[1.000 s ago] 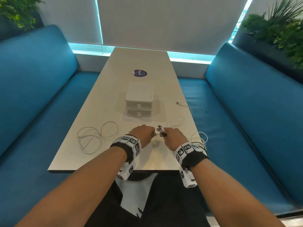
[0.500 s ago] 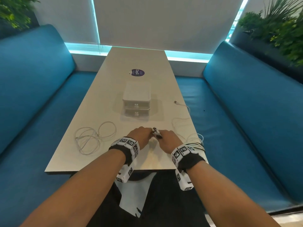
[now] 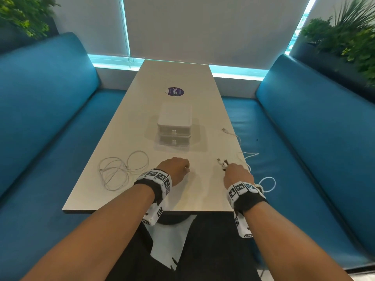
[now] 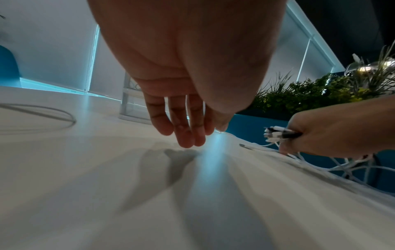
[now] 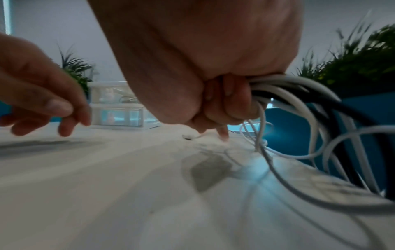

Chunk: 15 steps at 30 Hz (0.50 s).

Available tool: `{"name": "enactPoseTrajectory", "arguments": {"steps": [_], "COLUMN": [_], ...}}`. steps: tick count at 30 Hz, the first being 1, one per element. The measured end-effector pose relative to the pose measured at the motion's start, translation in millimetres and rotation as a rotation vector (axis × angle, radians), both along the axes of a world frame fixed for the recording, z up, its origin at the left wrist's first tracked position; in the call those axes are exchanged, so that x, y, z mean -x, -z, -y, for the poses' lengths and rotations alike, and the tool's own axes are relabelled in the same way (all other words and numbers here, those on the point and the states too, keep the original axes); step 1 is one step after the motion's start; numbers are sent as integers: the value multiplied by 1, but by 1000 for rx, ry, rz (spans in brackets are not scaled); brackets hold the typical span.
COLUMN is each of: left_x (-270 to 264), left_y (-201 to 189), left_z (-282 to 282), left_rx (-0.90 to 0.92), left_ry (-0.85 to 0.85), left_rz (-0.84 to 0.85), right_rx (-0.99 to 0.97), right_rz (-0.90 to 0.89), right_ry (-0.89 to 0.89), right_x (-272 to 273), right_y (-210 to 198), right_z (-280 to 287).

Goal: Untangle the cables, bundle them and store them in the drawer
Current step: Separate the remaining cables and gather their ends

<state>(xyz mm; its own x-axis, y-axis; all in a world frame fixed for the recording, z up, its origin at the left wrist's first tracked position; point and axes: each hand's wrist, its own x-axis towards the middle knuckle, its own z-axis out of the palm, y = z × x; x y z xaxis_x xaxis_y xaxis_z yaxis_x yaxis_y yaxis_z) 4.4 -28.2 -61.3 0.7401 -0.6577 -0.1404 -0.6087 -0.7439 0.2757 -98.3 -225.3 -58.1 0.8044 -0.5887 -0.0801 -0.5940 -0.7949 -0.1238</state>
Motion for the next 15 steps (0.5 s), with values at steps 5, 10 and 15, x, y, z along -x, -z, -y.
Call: {"name": "enactPoseTrajectory", "arguments": {"steps": [5,10,15], "left_x": [4,6,-11], "left_y": [7,10,7], "left_z": [4,3,-20], "left_rx": [-8,-12,-44], "left_ry": [37,70,4], "left_rz": [-24,-27,135], "right_rx": [-87,-80,-104], "right_rz": [143,-11,-30], "right_ry": [-156,-291,23], "right_x": [-9,-13,-11], "right_y": [2,13,12], "right_z": [-17,-28,-2]}}
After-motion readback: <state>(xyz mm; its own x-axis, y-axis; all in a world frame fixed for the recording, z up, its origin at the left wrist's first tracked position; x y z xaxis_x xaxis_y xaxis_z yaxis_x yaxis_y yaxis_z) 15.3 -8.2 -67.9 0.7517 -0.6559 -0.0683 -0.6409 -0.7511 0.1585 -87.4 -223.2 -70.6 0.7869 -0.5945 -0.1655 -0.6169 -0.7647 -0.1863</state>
